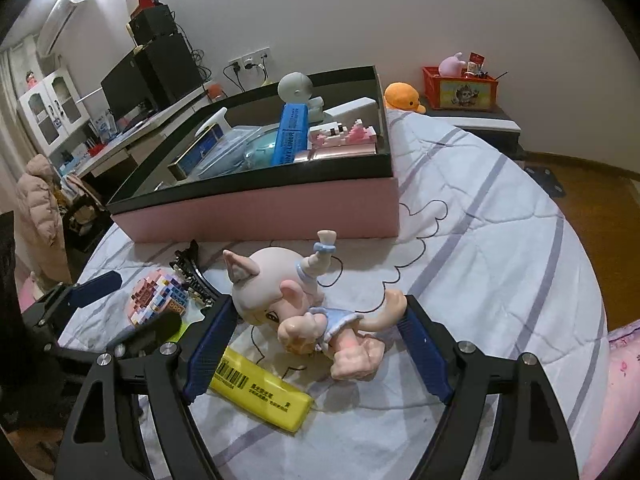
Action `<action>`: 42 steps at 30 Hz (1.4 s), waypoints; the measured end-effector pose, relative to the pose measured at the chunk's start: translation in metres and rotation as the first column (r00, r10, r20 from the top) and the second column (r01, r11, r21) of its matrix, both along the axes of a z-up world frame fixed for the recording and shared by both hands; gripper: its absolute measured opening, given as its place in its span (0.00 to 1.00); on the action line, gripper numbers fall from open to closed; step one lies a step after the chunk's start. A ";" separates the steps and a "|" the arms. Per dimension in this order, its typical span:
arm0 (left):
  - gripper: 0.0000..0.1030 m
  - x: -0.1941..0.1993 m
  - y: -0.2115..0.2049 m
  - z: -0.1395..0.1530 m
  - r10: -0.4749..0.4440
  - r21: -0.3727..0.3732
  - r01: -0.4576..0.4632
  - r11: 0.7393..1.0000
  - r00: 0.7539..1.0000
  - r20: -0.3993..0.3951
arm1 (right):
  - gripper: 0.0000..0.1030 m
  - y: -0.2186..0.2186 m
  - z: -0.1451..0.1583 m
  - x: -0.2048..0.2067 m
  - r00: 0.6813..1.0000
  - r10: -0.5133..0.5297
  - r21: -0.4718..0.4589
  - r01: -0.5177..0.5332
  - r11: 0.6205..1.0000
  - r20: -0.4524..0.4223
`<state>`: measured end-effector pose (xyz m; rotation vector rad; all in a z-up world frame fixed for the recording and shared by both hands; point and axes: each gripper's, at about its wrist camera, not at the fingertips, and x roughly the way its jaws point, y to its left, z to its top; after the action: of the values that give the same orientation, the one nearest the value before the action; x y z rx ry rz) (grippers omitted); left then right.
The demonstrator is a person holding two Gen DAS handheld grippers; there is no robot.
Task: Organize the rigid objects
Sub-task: 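Grasp the pink block figure with the left tool while the right tool grasps the pig-eared doll, then carry the block figure and doll over the pink box with both tools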
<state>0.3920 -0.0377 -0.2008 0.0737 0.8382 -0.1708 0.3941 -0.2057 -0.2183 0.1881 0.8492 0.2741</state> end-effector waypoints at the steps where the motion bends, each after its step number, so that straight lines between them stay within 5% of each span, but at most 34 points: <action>1: 0.86 0.001 0.002 0.000 0.002 -0.008 -0.002 1.000 1.000 -0.005 | 0.80 0.000 0.000 0.000 1.000 0.001 0.004 -0.001 1.000 0.001; 4: 0.67 0.005 0.003 -0.006 -0.012 -0.031 0.011 0.999 0.999 -0.037 | 0.80 -0.001 0.000 0.000 1.000 0.003 0.013 -0.003 1.000 0.002; 12: 0.67 -0.003 0.005 -0.002 -0.017 -0.013 0.017 1.000 0.999 -0.027 | 0.80 0.002 0.003 -0.003 1.000 0.014 0.010 -0.014 1.000 0.018; 27: 0.67 -0.065 0.025 0.058 0.026 -0.035 -0.020 0.999 0.984 0.176 | 0.80 0.024 0.059 -0.065 0.978 0.033 -0.024 -0.028 0.999 0.207; 32: 0.67 -0.097 0.037 0.084 0.067 -0.105 -0.037 0.994 0.950 0.306 | 0.80 0.033 0.080 -0.089 0.963 0.048 -0.031 -0.041 0.999 0.264; 42: 0.67 -0.151 0.047 0.133 0.106 -0.106 -0.063 0.992 0.877 0.468 | 0.80 0.048 0.126 -0.142 0.900 0.033 -0.079 0.001 0.997 0.435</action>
<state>0.2410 0.0089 -0.0681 -0.0055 0.3406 -0.0999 0.2516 -0.1578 -0.0923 0.0423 0.4127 0.2846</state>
